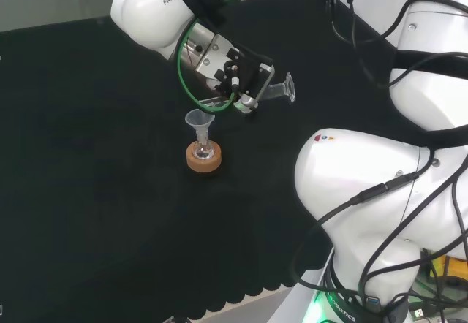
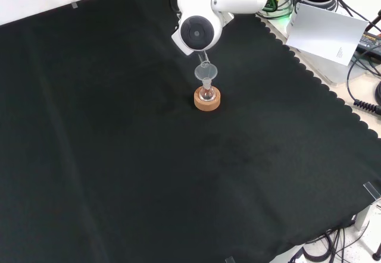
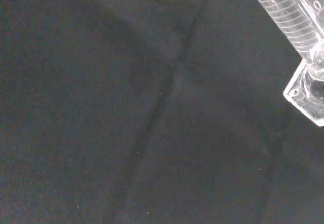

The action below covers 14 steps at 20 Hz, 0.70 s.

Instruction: Pour the water from the graduated cylinder into the round-bottom flask.

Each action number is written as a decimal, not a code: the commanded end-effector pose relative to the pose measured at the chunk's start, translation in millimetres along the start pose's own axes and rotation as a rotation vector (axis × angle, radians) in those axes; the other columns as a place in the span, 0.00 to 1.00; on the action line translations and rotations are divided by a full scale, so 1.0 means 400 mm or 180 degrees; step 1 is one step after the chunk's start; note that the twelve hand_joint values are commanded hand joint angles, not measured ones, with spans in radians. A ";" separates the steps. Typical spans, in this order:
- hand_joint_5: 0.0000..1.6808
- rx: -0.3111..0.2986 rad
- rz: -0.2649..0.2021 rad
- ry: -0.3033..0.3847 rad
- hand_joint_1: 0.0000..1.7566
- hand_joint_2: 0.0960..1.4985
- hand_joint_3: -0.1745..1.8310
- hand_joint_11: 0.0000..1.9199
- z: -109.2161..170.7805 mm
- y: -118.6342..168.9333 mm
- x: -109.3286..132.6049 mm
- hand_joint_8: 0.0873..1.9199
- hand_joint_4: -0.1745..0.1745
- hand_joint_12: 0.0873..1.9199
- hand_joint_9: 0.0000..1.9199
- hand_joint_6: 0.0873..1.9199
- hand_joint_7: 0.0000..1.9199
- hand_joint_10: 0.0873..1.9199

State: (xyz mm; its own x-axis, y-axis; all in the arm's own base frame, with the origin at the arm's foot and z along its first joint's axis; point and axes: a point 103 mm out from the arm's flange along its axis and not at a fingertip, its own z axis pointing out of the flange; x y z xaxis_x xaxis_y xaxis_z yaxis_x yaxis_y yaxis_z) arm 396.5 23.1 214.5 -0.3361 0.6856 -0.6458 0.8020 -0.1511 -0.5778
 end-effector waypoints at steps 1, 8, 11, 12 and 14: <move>0.67 -0.0263 -0.0112 0.0660 0.72 0.68 0.08 0.68 0.021 -0.005 -0.023 0.36 0.30 0.34 0.77 0.41 0.58 0.00; 0.63 -0.0645 -0.0211 0.1414 0.73 0.69 0.09 0.68 0.059 -0.014 -0.073 0.42 0.00 0.33 0.77 0.43 0.57 0.00; 0.65 -0.0739 -0.0244 0.1537 0.72 0.69 0.09 0.68 0.067 -0.012 -0.084 0.39 0.17 0.33 0.77 0.42 0.57 0.00; 0.66 -0.0761 -0.0245 0.1544 0.72 0.69 0.09 0.68 0.067 -0.012 -0.084 0.37 0.31 0.33 0.77 0.42 0.58 0.00; 0.68 -0.0794 -0.0262 0.1574 0.72 0.68 0.08 0.68 0.067 -0.009 -0.086 0.35 0.43 0.33 0.77 0.42 0.58 0.00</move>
State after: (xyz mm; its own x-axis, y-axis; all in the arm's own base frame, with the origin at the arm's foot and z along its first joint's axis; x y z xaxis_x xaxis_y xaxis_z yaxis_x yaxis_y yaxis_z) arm 392.3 -26.3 221.3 -0.1684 0.8959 -0.4110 0.8514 -0.0779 -0.5187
